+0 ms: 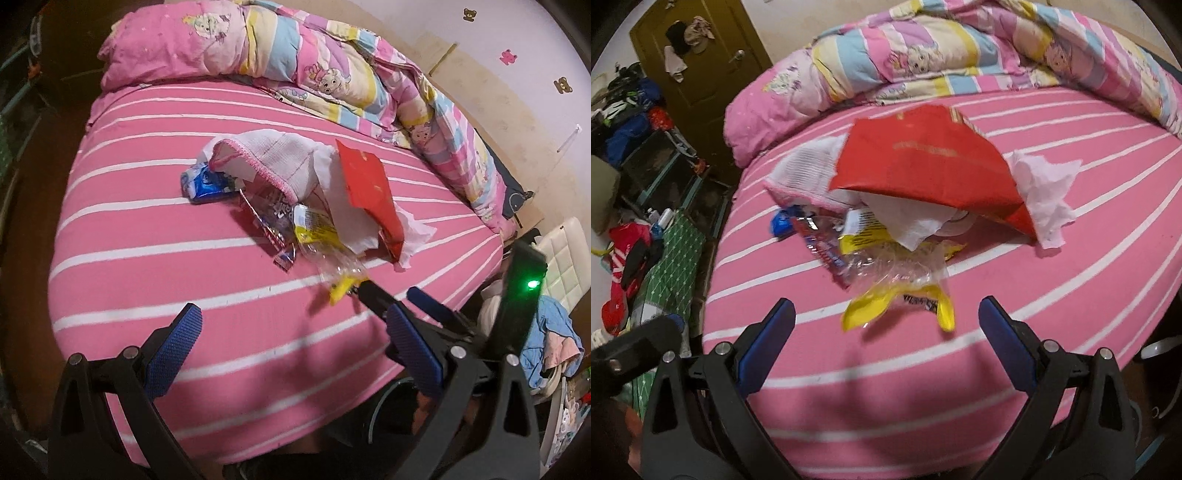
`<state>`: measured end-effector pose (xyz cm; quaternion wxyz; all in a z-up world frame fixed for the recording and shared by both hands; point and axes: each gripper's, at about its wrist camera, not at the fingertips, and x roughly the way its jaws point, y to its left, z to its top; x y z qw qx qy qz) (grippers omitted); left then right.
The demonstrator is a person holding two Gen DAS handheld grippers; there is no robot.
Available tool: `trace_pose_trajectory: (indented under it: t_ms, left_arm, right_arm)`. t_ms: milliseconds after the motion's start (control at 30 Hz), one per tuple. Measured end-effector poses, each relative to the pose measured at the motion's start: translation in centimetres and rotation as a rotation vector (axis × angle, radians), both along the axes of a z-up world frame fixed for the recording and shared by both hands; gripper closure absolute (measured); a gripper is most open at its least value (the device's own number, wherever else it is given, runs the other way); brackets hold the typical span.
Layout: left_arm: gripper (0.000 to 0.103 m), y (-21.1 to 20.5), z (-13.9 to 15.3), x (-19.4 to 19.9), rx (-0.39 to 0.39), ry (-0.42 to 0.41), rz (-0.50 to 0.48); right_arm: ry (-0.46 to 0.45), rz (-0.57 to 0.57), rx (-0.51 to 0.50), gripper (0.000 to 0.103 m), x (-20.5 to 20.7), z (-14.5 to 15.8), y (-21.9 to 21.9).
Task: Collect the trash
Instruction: 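Reach both tools toward the trash pile on the bed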
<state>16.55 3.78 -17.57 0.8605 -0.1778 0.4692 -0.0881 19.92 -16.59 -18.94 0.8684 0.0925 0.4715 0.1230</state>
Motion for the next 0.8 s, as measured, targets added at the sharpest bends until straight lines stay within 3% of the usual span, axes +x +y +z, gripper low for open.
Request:
trace_pose_trajectory:
  t_ms: [200, 300, 433, 600, 800]
  left_arm:
    - [0.006, 0.6, -2.5, 3.3, -0.026, 0.022, -0.001]
    - [0.006, 0.7, -3.8, 4.7, -0.048, 0.032, -0.003]
    - [0.006, 0.9, -5.3, 6.7, -0.093, 0.054, 0.009]
    - [0.006, 0.8, -6.6, 8.9, -0.15, 0.071, 0.029]
    - [0.006, -0.2, -8.2, 11.2, -0.162, 0.095, 0.039]
  right_arm:
    - [0.022, -0.024, -0.002, 0.006, 2.8, -3.1, 0.2]
    - [0.04, -0.026, 0.001, 0.019, 3.8, -4.6, 0.2]
    - [0.042, -0.028, 0.006, 0.026, 4.6, -5.3, 0.2]
    - [0.026, -0.035, 0.02, 0.027, 4.4, -5.5, 0.1]
    - [0.009, -0.043, 0.048, 0.029, 3.8, -5.7, -0.7]
